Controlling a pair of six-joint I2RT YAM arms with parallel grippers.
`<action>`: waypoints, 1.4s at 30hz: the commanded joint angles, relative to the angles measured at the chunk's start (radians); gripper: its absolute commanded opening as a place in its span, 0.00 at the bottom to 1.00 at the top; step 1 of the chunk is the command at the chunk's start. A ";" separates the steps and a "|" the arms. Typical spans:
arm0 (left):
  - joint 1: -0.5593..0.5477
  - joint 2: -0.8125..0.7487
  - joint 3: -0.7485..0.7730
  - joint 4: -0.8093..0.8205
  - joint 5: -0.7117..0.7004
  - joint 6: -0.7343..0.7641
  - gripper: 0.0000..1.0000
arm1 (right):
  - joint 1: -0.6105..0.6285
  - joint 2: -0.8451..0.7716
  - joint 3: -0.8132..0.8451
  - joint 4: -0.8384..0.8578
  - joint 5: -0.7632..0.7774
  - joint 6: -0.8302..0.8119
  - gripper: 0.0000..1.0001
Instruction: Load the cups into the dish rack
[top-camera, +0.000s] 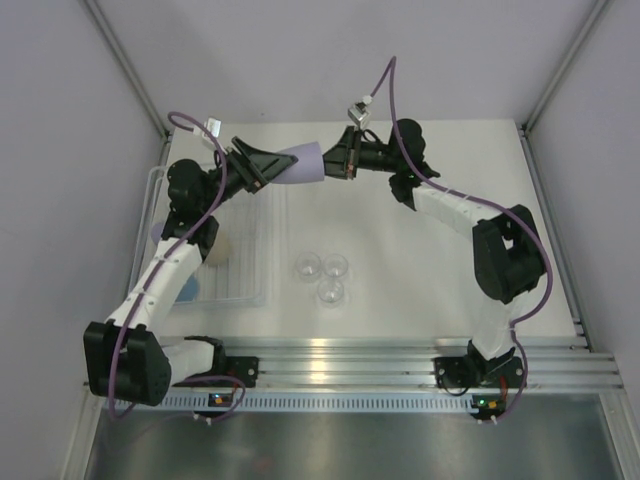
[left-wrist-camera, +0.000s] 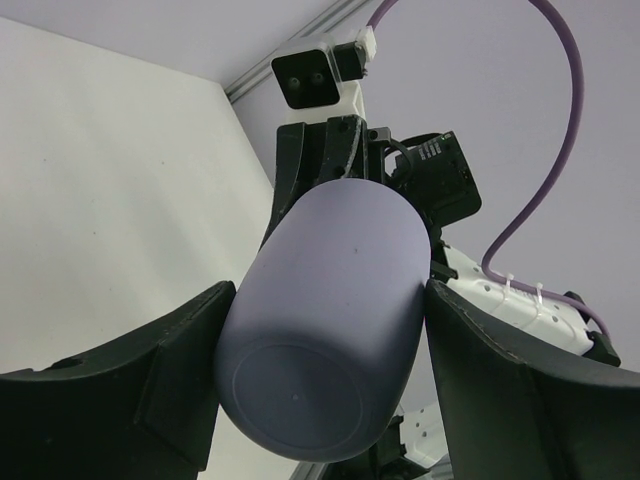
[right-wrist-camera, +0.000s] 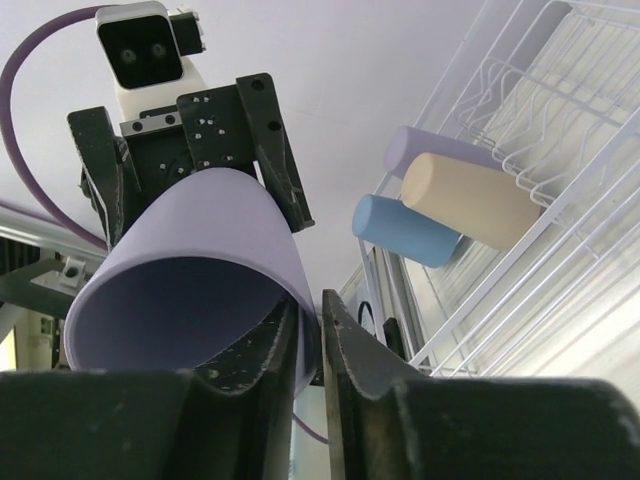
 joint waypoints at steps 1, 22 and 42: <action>-0.007 -0.006 0.025 0.076 0.008 -0.006 0.00 | 0.018 0.012 0.013 0.088 -0.016 0.011 0.16; 0.154 -0.187 0.114 -0.412 -0.096 0.311 0.00 | -0.013 -0.014 -0.068 0.194 0.002 0.045 0.40; 0.272 -0.397 0.162 -1.254 -0.415 0.663 0.00 | -0.087 0.009 -0.066 0.181 -0.013 -0.003 0.42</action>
